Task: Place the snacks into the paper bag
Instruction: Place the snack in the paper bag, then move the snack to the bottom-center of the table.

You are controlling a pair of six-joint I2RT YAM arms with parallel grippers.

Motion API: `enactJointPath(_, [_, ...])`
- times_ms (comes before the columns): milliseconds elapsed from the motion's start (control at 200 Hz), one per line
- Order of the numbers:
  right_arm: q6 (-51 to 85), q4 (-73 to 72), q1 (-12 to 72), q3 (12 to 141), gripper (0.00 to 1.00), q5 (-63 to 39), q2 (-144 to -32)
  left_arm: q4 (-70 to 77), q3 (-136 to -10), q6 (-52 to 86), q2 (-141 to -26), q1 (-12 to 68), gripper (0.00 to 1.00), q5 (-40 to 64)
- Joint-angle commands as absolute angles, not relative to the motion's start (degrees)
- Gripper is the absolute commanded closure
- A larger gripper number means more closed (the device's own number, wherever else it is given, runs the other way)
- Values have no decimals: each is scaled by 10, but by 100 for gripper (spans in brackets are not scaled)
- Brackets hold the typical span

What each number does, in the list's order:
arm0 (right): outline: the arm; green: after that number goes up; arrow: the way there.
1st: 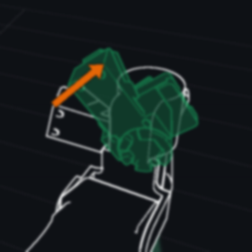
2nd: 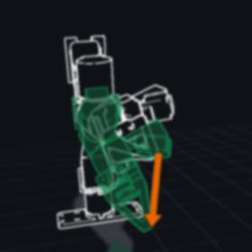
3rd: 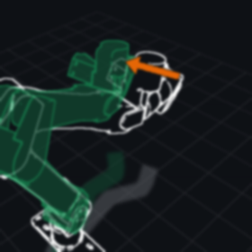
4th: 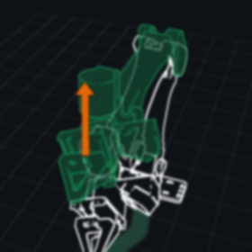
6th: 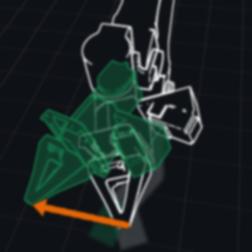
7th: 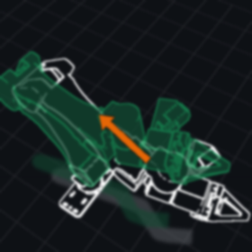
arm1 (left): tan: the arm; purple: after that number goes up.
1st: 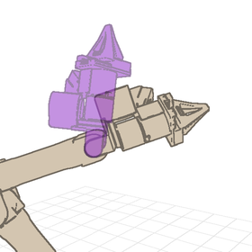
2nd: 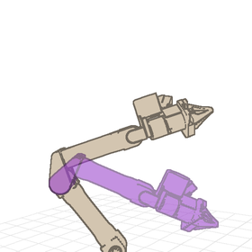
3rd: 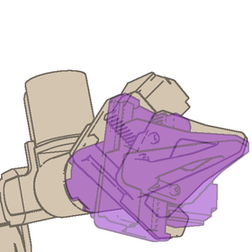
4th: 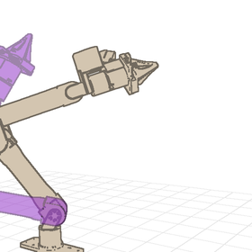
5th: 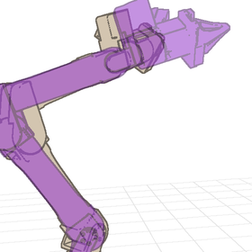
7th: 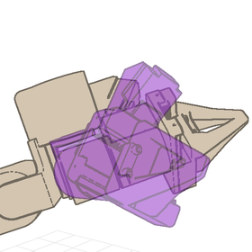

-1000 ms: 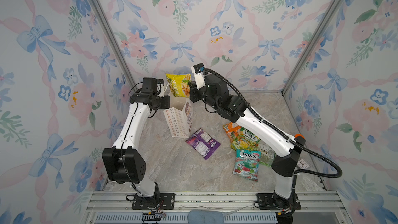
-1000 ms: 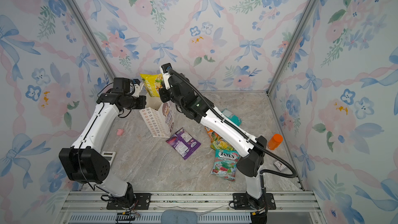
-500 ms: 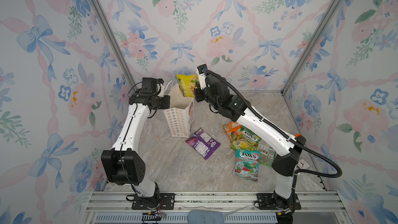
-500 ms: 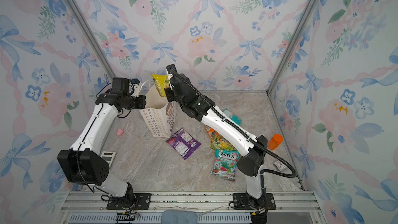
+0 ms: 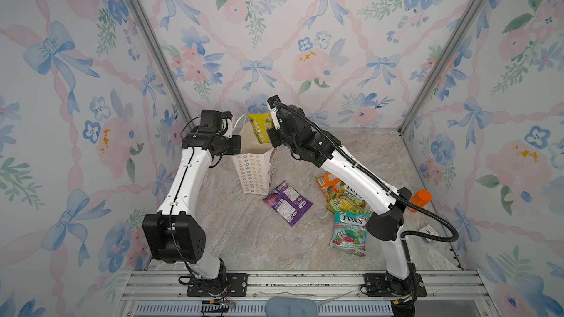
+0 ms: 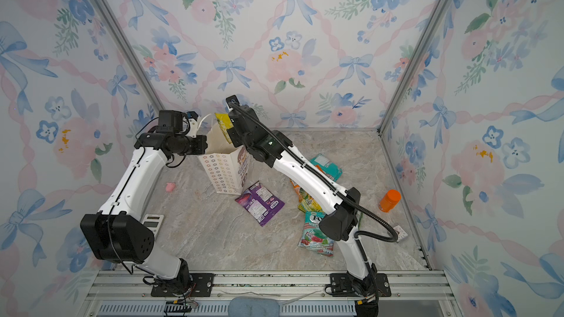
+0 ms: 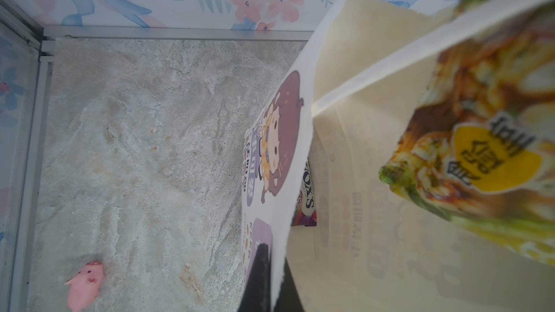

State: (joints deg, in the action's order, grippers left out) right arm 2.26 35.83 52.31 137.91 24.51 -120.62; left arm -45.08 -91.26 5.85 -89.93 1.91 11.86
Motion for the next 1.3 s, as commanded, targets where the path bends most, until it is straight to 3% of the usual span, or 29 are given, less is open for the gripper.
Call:
enactJointPath(0, [13, 387, 529, 1402, 100, 261, -1214, -441, -907, 66, -881, 21, 100, 131])
enactJointPath(140, [21, 391, 528, 1405, 98, 252, -1217, -441, -906, 66, -881, 21, 100, 132])
enactJointPath(230, [28, 390, 529, 1407, 82, 236, -1217, -441, -906, 66, -882, 20, 100, 132])
enactJointPath(300, [34, 385, 529, 1408, 65, 212, -1215, -441, -906, 66, -883, 20, 100, 132])
enactJointPath(365, [43, 381, 527, 1408, 59, 186, -1210, -441, -906, 66, -883, 21, 100, 132])
enactJointPath(745, [119, 272, 491, 1277, 53, 57, -1113, -441, -904, 65, -886, 20, 100, 130])
enactJointPath(1000, [168, 167, 450, 1076, 44, -27, -998, -440, -904, 64, -887, 20, 100, 127])
enactJointPath(1295, [217, 168, 405, 809, 43, -30, -875, -439, -899, 64, -889, 19, 100, 118])
